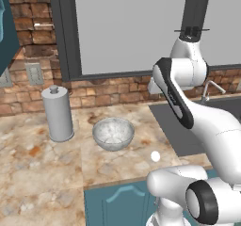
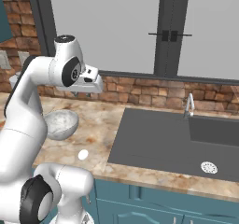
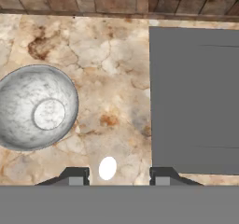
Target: Gather the eggs and milk located in the vicinity of the sink area and place them right next to the bowl.
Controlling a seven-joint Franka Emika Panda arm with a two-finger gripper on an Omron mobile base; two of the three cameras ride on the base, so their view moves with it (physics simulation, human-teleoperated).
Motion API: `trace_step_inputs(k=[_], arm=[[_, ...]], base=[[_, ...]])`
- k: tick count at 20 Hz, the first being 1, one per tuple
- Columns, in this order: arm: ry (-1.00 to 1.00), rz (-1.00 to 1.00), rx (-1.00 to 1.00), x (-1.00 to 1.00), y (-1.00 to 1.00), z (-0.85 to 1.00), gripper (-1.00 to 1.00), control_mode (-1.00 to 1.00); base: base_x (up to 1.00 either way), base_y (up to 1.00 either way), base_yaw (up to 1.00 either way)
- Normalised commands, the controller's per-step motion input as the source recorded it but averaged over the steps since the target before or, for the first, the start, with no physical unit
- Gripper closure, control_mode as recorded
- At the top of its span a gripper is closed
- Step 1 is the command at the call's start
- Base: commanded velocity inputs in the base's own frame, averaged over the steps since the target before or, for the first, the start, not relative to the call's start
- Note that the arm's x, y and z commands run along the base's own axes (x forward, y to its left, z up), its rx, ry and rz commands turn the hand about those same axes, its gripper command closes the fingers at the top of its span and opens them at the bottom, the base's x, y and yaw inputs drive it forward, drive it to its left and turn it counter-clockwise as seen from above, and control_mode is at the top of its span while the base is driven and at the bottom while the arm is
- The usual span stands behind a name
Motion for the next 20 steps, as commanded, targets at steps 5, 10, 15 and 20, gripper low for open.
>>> trace_step_inputs(k=[5, 10, 15, 20], arm=[[-0.04, -0.05, 0.0, -0.01, 0.0, -0.09, -1.0, -1.0], [0.01, -0.1, 0.0, -0.08, 0.0, -0.22, -1.0, -1.0], [0.06, -0.1, 0.0, -0.2, 0.0, -0.22, -1.0, -1.0], [0.02, -0.08, 0.0, -0.12, 0.0, -0.1, -1.0, -1.0]], base=[[0.0, 0.0, 0.0], [0.0, 0.0, 0.0], [0.0, 0.0, 0.0], [0.0, 0.0, 0.0]])
